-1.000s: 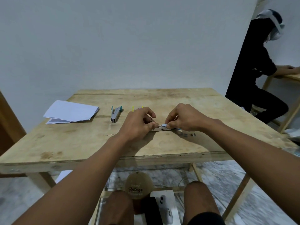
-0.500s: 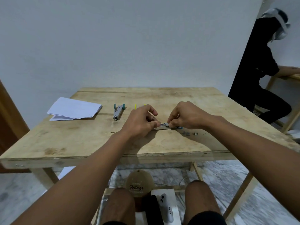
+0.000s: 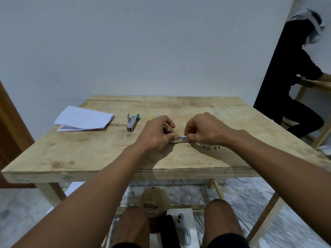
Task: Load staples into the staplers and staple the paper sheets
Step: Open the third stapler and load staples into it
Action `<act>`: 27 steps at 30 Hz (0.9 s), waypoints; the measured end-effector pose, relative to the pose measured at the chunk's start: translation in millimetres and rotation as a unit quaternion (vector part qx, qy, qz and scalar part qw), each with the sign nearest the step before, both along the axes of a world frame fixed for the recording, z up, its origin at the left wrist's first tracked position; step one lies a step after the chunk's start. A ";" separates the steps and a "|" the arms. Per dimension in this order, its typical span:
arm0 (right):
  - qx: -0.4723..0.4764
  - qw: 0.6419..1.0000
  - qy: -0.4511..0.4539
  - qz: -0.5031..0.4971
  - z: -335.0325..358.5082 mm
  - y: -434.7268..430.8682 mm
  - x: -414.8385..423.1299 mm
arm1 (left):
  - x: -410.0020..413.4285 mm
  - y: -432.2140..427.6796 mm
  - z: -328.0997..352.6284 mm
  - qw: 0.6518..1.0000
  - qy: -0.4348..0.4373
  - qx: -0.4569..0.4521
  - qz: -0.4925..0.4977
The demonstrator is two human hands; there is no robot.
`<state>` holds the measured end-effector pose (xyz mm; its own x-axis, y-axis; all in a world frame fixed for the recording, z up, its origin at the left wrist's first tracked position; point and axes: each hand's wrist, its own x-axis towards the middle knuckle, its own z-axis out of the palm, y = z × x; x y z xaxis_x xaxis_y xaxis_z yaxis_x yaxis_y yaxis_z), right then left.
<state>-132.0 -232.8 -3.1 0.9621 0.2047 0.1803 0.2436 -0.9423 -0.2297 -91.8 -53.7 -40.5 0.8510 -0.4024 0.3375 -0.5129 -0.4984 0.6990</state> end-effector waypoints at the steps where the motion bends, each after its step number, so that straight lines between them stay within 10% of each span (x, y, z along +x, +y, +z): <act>1: 0.000 1.000 -0.008 -0.002 0.6 0.0 0.0 | 0.1 0.0 0.1 1.000 0.000 0.002 0.002; 27: -0.019 0.999 0.038 0.029 14.7 3.8 5.3 | 0.2 0.0 1.7 1.000 0.006 0.006 0.015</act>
